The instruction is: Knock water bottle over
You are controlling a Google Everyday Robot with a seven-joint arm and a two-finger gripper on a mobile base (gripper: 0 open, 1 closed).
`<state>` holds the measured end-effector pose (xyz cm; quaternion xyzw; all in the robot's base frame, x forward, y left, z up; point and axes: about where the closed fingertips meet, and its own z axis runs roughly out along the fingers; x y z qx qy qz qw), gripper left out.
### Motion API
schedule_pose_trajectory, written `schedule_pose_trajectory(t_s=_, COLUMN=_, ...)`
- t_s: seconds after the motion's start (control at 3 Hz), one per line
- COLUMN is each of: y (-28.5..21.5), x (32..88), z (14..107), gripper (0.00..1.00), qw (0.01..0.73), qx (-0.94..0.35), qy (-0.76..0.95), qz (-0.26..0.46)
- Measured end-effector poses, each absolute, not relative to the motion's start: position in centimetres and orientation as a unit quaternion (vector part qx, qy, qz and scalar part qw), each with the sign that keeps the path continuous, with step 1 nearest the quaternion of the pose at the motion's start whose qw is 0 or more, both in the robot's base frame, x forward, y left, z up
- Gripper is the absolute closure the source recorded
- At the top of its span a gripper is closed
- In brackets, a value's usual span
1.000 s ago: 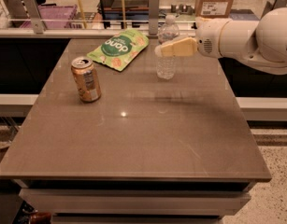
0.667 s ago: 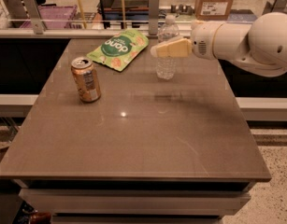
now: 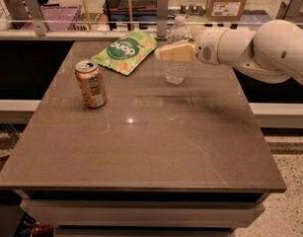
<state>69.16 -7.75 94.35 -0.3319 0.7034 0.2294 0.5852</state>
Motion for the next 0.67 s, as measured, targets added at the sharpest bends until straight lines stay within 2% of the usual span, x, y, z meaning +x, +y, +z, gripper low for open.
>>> schedule_pose_trajectory(t_s=0.33, y=-7.54, x=69.14, z=94.36, gripper=0.26, qw=0.585, qx=-0.333, qy=0.703, qz=0.230)
schedule_pose_trajectory(t_s=0.67, y=-7.27, x=69.12, z=94.37, gripper=0.50, qw=0.584, qx=-0.334, qy=0.702, qz=0.231)
